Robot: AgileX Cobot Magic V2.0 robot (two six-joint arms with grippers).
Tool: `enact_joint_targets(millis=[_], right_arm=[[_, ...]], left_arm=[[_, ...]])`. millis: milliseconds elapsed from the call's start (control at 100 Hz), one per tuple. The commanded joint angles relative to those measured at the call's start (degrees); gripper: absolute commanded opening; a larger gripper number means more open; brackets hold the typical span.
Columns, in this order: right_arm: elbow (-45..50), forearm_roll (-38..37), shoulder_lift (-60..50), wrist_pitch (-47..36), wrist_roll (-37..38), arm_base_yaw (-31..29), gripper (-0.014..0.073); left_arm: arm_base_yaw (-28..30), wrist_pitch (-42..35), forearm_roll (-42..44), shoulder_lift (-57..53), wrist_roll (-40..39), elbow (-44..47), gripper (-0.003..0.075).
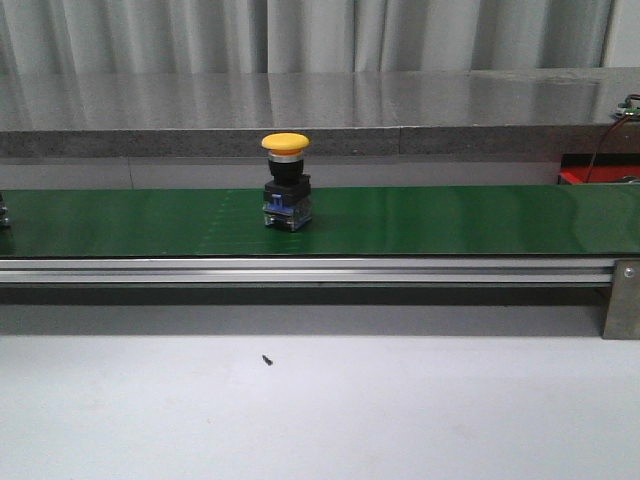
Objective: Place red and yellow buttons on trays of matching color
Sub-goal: 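Carry the red button onto the belt and open the left gripper, then lower the right gripper over the yellow button arriving on the belt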
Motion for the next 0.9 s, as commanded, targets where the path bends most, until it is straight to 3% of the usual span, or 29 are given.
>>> enact_joint_targets(millis=[0,230,300,420,590,760,890], right_arm=[[-1.09,0.20,-0.81,-6.58,-0.12,-0.02,-0.0068],[-1.09,0.20,-0.81,-9.45,-0.12,-0.02,-0.0068],[-1.09,0.20,-0.81,-9.45,-0.12,-0.02,-0.0068],[-1.27,0.57,-0.81,-9.39,-0.12,-0.02,-0.0068],[-2.91,4.77,-0.66,-6.69,-0.12,-0.02,-0.0068],[-6.49,7.15,0.17,-2.58,-0.12,-0.02,-0.0068],[-14.72,7.27,7.00,9.73,-0.12,-0.02,-0.0068]], left_arm=[[-0.29,-6.77,-1.90,-6.50,1.13,3.66,0.0620],[-0.29,-10.23,-1.90,-17.28,1.13,16.77,0.0616],[-0.29,-12.28,-2.06,-19.82,1.13,20.31,0.0578],[-0.59,-15.89,-4.57,-23.76,1.13,25.23,0.0389],[-4.43,-17.34,-3.74,-27.48,1.24,29.01,-0.0020],[-8.55,-19.86,-3.01,-28.52,1.24,30.00,-0.0020],[-9.24,-20.22,-3.01,-28.17,1.24,30.00,-0.0020]])
